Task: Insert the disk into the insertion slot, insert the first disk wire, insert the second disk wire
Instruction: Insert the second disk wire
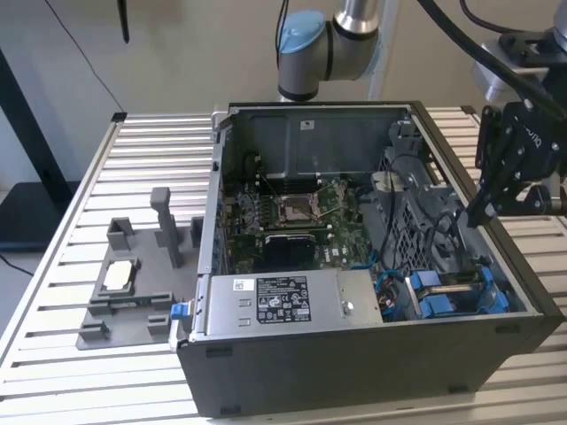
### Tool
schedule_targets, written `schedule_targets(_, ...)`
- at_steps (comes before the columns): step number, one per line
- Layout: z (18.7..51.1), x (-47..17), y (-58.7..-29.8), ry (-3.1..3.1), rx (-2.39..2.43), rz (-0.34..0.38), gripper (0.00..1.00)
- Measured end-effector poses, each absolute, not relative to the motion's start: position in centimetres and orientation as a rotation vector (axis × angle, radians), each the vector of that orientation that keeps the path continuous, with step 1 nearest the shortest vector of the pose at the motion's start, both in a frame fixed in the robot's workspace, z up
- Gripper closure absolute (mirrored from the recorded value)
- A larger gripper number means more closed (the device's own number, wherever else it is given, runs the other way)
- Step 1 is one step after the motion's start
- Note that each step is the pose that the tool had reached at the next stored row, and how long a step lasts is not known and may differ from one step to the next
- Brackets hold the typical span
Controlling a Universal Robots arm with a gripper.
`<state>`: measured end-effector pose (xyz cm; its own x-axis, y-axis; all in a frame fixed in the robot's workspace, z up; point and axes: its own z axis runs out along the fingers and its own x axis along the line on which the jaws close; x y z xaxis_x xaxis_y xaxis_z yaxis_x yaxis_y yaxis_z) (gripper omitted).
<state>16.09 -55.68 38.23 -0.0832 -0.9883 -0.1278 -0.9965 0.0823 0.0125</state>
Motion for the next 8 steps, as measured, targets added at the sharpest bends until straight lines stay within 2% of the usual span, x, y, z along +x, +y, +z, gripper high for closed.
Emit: schedule_targets(8, 38.27, 14.95, -55.08, 2.249, -2.07, 0.14, 0.84)
